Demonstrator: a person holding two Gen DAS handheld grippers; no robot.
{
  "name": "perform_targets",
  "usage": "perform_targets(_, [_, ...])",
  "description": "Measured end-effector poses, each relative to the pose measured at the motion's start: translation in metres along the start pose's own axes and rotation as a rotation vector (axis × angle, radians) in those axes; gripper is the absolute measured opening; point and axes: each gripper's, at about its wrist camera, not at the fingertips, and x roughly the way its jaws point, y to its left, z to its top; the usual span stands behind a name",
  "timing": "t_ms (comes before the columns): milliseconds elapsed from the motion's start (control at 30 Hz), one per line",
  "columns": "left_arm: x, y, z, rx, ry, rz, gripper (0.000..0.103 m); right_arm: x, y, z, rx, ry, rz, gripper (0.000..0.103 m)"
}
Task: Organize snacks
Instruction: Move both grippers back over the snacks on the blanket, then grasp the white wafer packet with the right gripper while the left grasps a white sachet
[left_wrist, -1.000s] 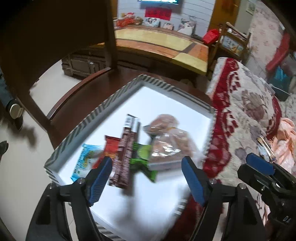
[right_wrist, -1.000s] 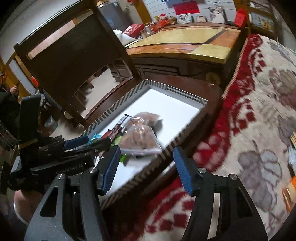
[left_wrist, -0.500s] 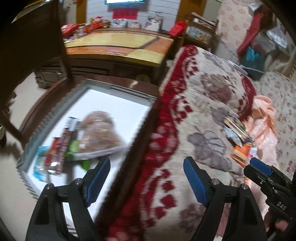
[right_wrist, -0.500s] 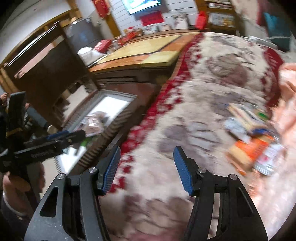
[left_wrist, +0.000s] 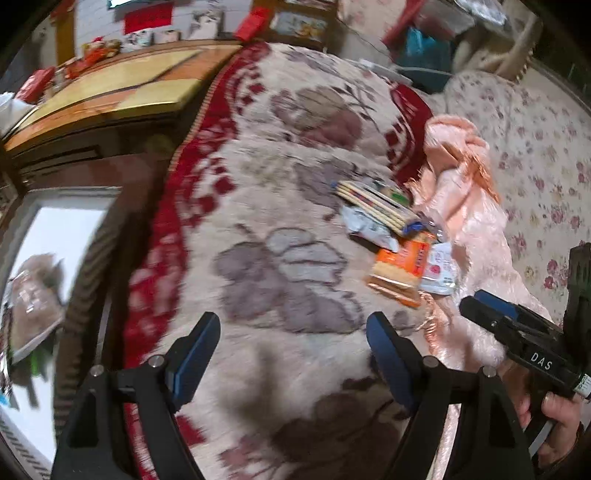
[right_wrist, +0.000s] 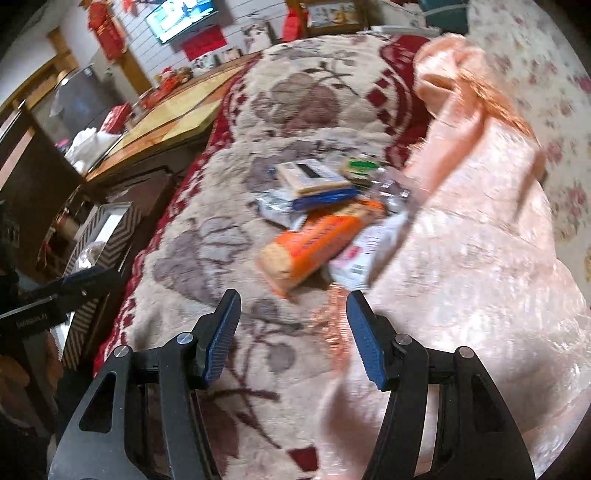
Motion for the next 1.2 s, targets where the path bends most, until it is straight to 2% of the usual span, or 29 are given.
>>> perform_targets(100, [0.011, -0.012, 0.009, 0.014, 0.018, -0.029, 0.083, 0.001, -0.004, 0.003, 0.025, -0.006, 0.022, 0.060])
perform_targets(333, [0.028, -0.019, 0.030, -0.004, 0.047, -0.030, 0.083, 0.010, -0.004, 0.014, 0.011, -0.014, 0.033, 0.062])
perform_targets(467, [0.031, -0.013, 0.031, -0.027, 0.048, -0.027, 0.083, 0.020, 0.006, 0.049, -0.068, -0.033, 0.030, 0.062])
perform_targets(567, [0.035, -0.007, 0.029, -0.032, 0.065, -0.018, 0.083, 0.037, 0.015, 0.077, -0.146, -0.017, 0.020, 0.070])
perform_targets(667, [0.038, -0.001, 0.026, -0.040, 0.076, -0.018, 0.083, 0.069, 0.022, 0.107, -0.228, 0.063, 0.027, 0.070])
perform_targets(800, [0.041, 0.006, 0.026, -0.046, 0.082, -0.025, 0.083, 0.110, 0.022, 0.124, -0.286, 0.179, 0.004, 0.070])
perform_targets(933, [0.046, 0.008, 0.028, -0.042, 0.091, -0.031, 0.083, 0.145, 0.014, 0.129, -0.268, 0.255, -0.007, 0.070])
perform_targets(967, [0.048, 0.008, 0.028, -0.040, 0.094, -0.031, 0.083, 0.150, 0.011, 0.129, -0.248, 0.257, 0.014, 0.067])
perform_targets(1000, [0.049, 0.007, 0.028, -0.038, 0.097, -0.031, 0.083, 0.151, 0.008, 0.129, -0.230, 0.236, 0.031, 0.058])
perform_targets(1033, [0.051, 0.006, 0.028, -0.036, 0.100, -0.030, 0.083, 0.150, 0.007, 0.128, -0.226, 0.227, 0.032, 0.054])
perform_targets(1200, [0.054, -0.002, 0.038, -0.034, 0.089, -0.044, 0.083, 0.116, 0.009, 0.113, -0.268, 0.171, 0.017, 0.054])
